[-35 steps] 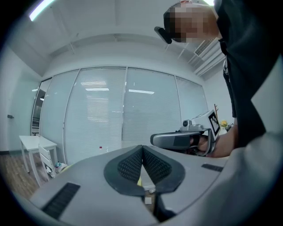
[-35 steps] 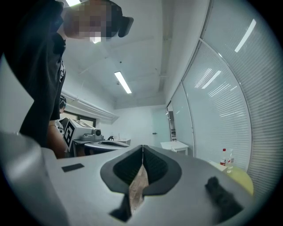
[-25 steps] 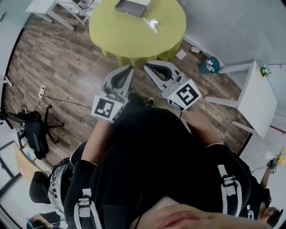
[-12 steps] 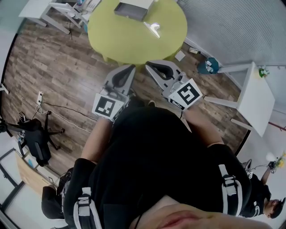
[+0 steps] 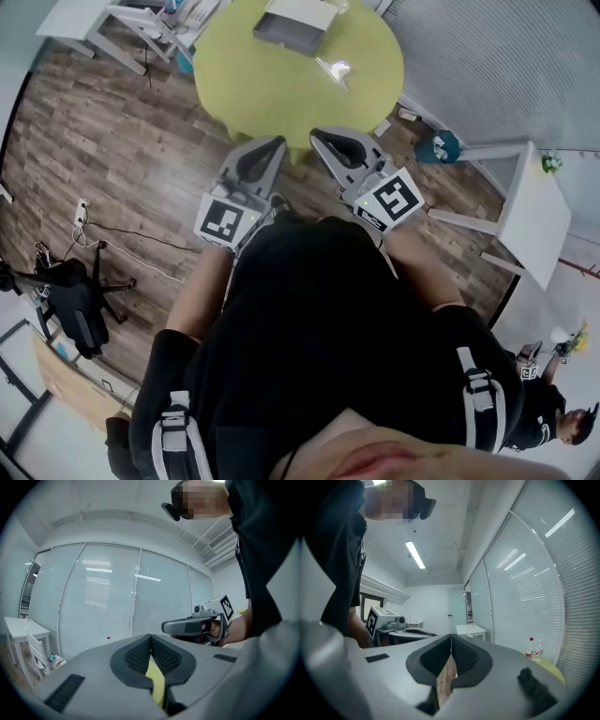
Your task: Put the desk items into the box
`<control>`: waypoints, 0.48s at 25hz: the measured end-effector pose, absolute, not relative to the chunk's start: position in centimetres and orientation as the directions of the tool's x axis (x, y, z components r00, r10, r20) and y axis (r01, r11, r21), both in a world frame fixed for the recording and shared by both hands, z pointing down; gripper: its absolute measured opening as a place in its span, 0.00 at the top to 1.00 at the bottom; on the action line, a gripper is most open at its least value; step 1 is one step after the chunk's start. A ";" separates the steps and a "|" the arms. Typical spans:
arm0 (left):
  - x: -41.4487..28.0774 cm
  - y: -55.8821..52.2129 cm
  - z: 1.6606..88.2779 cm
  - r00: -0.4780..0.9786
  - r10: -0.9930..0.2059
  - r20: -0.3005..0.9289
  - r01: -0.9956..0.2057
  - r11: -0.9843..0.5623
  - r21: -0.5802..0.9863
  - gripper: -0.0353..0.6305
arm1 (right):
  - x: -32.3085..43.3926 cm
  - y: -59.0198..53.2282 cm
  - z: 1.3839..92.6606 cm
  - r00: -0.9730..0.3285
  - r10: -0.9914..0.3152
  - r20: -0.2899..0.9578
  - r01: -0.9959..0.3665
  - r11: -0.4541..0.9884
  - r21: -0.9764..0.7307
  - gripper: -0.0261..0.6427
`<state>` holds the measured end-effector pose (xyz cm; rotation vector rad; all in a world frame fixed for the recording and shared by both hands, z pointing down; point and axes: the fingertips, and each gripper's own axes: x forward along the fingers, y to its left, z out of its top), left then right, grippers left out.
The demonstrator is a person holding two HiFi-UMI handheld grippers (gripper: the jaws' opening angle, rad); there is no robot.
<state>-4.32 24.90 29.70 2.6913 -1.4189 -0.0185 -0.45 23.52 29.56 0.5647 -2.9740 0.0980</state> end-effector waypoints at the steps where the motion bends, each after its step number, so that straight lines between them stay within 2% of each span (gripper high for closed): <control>1: -4.9 24.7 29.9 0.568 -0.822 0.040 -0.821 -0.563 0.093 0.93 | -0.9 23.2 29.7 -0.923 -0.364 0.125 -0.372 0.927 -0.045 0.94; 12: -8.0 21.2 31.2 0.563 -0.825 0.058 -0.825 -0.555 0.110 0.93 | -3.7 19.8 30.8 -0.922 -0.360 0.141 -0.371 0.927 -0.059 0.94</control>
